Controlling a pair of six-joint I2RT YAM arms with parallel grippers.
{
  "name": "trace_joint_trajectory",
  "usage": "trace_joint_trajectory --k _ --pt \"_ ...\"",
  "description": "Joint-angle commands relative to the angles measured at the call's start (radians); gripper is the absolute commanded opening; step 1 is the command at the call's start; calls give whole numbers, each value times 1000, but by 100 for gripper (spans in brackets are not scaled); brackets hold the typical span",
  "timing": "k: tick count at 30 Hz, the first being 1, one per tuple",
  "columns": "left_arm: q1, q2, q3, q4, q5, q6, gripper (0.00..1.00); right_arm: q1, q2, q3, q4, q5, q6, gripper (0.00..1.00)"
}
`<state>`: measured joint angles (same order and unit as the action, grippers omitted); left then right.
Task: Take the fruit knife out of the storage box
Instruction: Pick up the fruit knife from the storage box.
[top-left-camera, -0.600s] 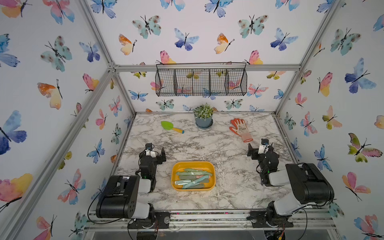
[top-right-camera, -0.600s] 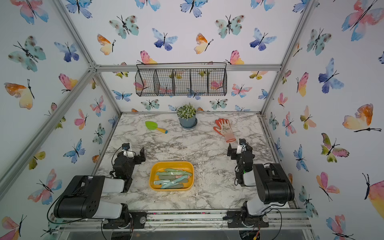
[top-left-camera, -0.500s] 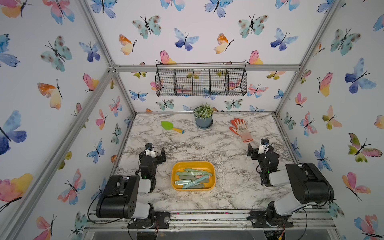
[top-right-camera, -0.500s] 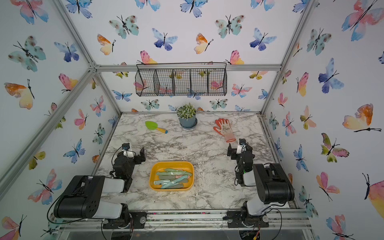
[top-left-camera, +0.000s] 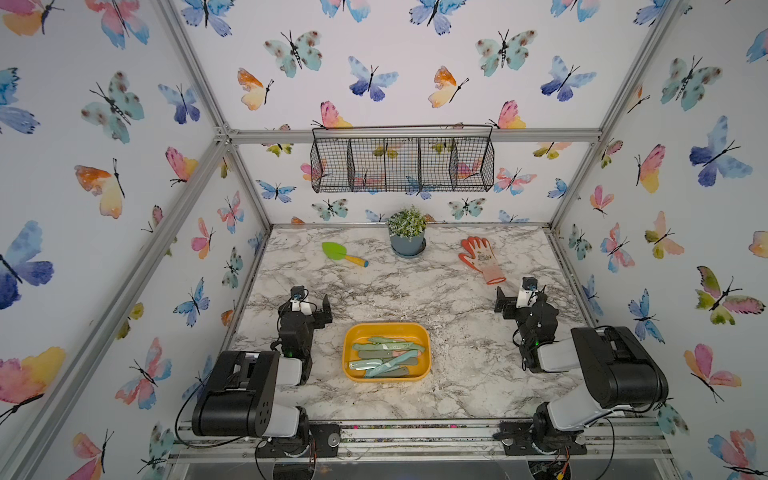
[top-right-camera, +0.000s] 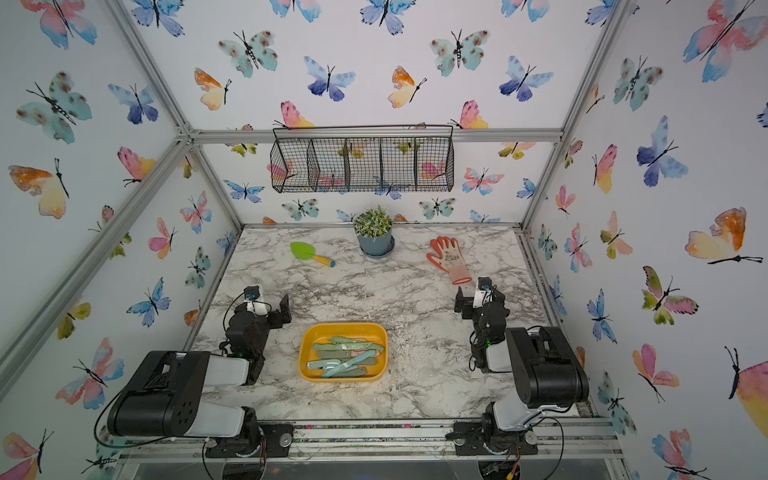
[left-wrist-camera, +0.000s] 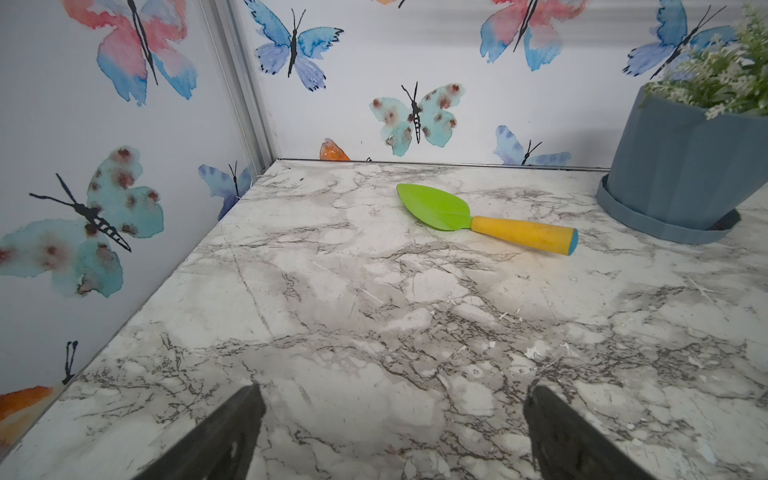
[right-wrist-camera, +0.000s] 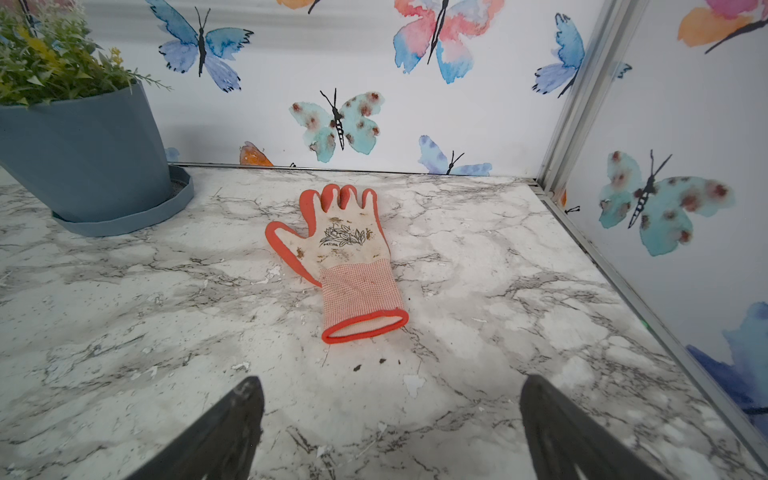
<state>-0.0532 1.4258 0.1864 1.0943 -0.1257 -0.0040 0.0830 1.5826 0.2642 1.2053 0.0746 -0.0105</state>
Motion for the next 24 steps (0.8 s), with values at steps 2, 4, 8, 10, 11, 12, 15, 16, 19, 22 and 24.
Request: trace_joint_trajectory --k 2,4,8,10,11,12,15,16,19,22,24 --pt "5 -8 20 3 3 -4 99 1 8 -11 19 -2 1 98" --pt "5 -10 20 3 1 -3 98 2 9 -11 18 -2 1 98" --pt "4 -9 21 3 1 -4 99 2 10 -11 18 -1 1 98" --pt "4 -8 21 3 2 -4 98 1 8 -10 19 -2 1 98" --pt "4 -8 21 3 1 -4 98 2 9 -11 18 -3 0 98" --pt "4 -9 21 3 1 -4 99 2 8 -11 19 -2 0 98" --pt "5 -9 21 3 1 -4 98 2 9 -8 13 -5 2 98" --pt "5 -8 20 3 2 -3 98 2 7 -7 11 -3 2 98" --pt "5 -8 21 3 2 -4 98 1 8 -6 9 -4 2 98" --pt "6 -9 21 3 5 -5 98 1 5 -5 2 -6 3 98" --pt "8 -9 19 3 7 -5 98 2 5 -3 1 -5 3 98"
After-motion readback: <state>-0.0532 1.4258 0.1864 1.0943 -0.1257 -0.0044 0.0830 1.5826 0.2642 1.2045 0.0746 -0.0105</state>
